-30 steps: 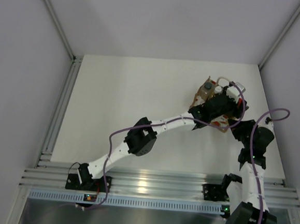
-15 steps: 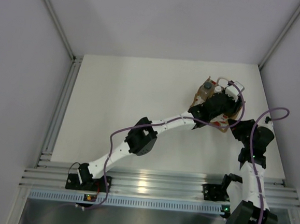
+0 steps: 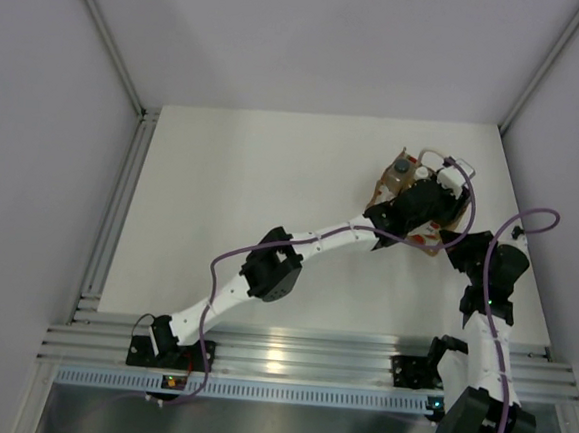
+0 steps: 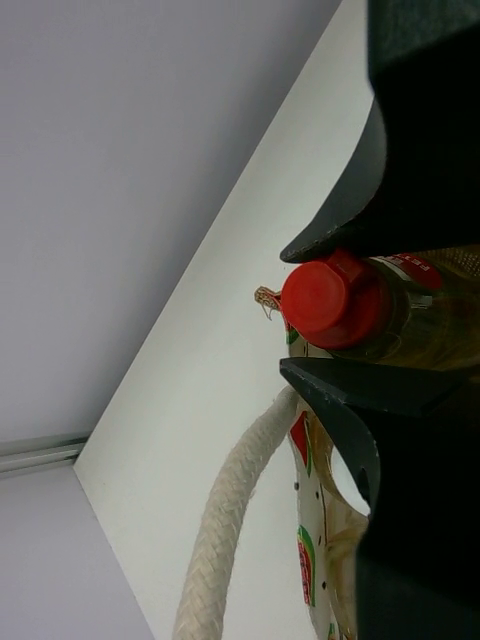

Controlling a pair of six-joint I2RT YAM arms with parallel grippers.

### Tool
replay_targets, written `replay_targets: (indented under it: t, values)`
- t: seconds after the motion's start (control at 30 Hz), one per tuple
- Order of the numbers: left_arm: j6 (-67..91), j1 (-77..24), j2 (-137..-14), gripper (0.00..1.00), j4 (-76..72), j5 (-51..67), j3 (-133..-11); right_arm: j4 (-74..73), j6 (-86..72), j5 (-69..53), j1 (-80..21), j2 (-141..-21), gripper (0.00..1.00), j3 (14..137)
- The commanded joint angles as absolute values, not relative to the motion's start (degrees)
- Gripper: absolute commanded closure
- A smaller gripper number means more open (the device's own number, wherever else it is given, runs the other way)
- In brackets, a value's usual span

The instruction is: Take the personal care products out of the canvas bag

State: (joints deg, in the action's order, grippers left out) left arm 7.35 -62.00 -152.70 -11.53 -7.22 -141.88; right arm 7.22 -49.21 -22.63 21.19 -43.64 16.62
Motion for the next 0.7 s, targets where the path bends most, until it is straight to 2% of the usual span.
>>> replay_targets:
  t: [0.0,0.67]
  values:
    - [8.96,-65.21,-143.18,1.0,-14.76,-4.48,-144.14,1.85,-48.78,-19.17,22.06,-44.83,1.0,15.38]
    - [12.92,-65.21,-135.0,1.0,-18.89,-4.66,-144.14,1.93,-50.36,-15.91,22.06,-46.67,1.0,15.82]
